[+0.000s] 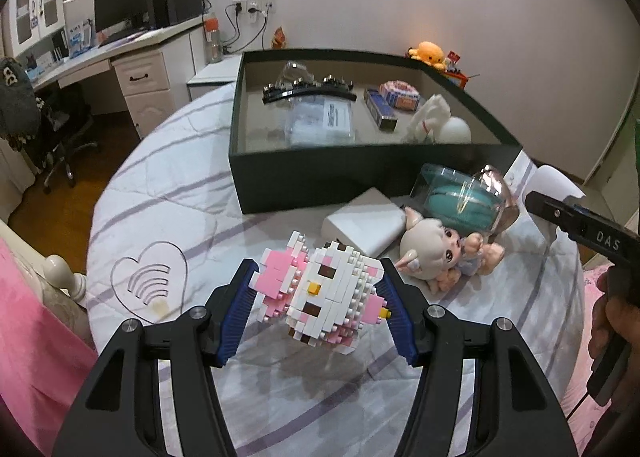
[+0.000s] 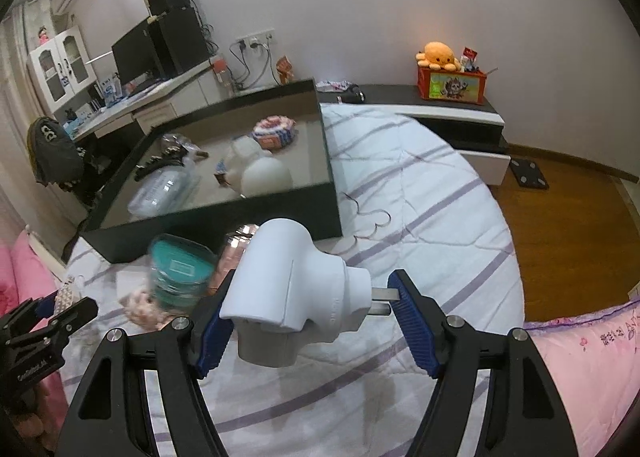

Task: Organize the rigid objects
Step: 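Carry the hair dryer and block figure into the green box and open both grippers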

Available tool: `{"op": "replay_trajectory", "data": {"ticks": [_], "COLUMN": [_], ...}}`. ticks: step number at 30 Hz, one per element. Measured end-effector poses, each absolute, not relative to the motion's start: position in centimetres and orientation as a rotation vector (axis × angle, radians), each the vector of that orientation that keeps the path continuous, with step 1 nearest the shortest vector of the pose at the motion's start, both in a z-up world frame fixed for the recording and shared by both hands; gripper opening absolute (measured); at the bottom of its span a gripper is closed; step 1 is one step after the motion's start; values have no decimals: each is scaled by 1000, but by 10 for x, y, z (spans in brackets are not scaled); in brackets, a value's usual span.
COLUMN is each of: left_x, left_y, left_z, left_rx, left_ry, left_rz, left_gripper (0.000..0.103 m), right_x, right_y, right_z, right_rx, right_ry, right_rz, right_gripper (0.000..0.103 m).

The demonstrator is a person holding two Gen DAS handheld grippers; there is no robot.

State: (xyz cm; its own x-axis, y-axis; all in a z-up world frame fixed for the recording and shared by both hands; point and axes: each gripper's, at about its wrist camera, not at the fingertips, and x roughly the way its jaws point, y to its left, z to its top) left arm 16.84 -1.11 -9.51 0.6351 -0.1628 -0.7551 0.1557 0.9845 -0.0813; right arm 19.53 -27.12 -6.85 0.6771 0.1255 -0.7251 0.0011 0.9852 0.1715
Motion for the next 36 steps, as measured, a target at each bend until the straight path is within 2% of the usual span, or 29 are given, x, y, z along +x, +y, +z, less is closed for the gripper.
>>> {"op": "replay_trajectory", "data": {"ticks": [9, 19, 26, 36], "left_x": [178, 227, 273, 333], "left_y": [-5, -4, -18, -42], "left_z": [-61, -17, -10, -37], "left_rx": [-10, -12, -17, -7], "left_ry": [789, 689, 688, 755], "left_rz": [-182, -175, -192, -182], "left_gripper": [61, 61, 61, 61], "right_x": [198, 254, 309, 362], "right_y": [-253, -234, -224, -219], "right_z": [-25, 3, -2, -49], "right_rx": [136, 110, 101, 110], "right_ry": [741, 697, 730, 853], "right_rz": [141, 207, 227, 208], "right_gripper": [74, 74, 74, 75]}}
